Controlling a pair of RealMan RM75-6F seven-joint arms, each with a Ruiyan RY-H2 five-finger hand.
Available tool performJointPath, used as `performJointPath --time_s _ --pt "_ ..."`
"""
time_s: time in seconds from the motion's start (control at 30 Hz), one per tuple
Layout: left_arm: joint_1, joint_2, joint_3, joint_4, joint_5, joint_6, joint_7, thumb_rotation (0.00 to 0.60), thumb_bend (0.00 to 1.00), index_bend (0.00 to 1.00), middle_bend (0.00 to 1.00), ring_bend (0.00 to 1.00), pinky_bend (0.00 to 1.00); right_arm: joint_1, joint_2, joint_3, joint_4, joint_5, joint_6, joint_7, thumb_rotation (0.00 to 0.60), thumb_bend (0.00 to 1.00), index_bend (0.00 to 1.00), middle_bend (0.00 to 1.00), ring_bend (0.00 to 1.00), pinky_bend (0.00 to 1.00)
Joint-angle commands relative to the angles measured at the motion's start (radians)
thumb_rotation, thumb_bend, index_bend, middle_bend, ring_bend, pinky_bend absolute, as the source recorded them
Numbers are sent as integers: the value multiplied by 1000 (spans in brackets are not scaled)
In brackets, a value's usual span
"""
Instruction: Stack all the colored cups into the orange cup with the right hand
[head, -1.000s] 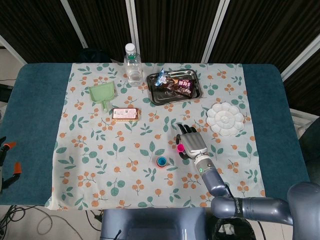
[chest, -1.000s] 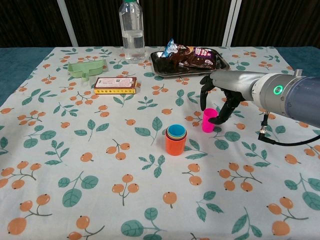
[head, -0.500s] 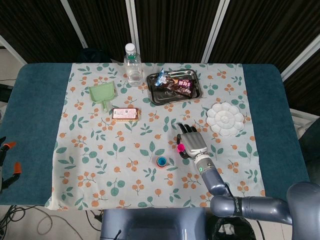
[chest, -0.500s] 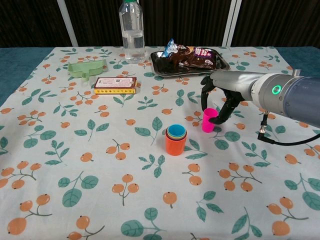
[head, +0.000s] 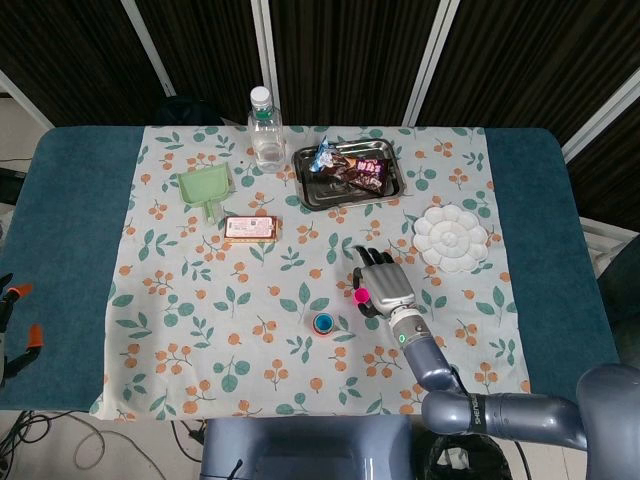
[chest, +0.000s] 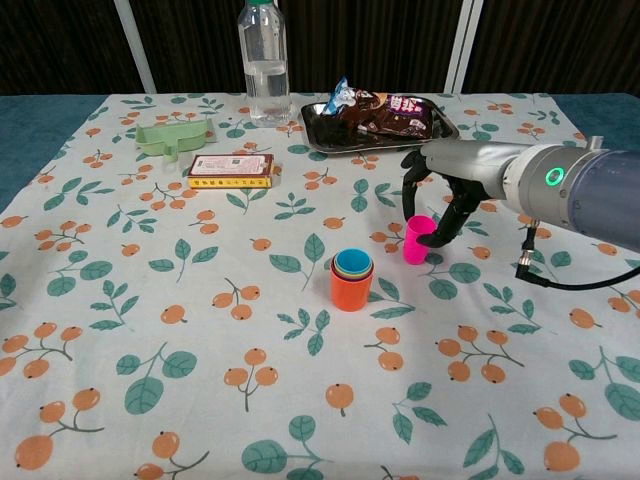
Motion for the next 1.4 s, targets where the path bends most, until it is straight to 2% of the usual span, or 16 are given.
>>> performJointPath --time_s 0.03,0.33,0.57,0.97,1.4 --pt "0 0 0 0 0 0 -1 600 462 226 61 0 51 -1 28 6 -38 -13 11 -7 600 395 532 0 20 113" --pt "0 -1 2 -3 4 1 3 600 462 226 62 0 51 -3 136 18 -227 -53 26 -17 600 395 537 0 20 113" --pt "0 0 3 -5 5 1 3 600 462 226 61 0 51 -10 172 12 -346 -106 41 -6 600 396 537 0 20 113" --pt "0 1 1 -4 3 -1 -2 600 462 226 61 0 51 -11 151 -8 -380 -146 72 -13 600 395 537 0 22 113" --pt "0 1 1 -3 4 1 -1 600 462 226 61 0 51 -6 88 -23 -316 -155 83 -8 600 395 537 0 22 113"
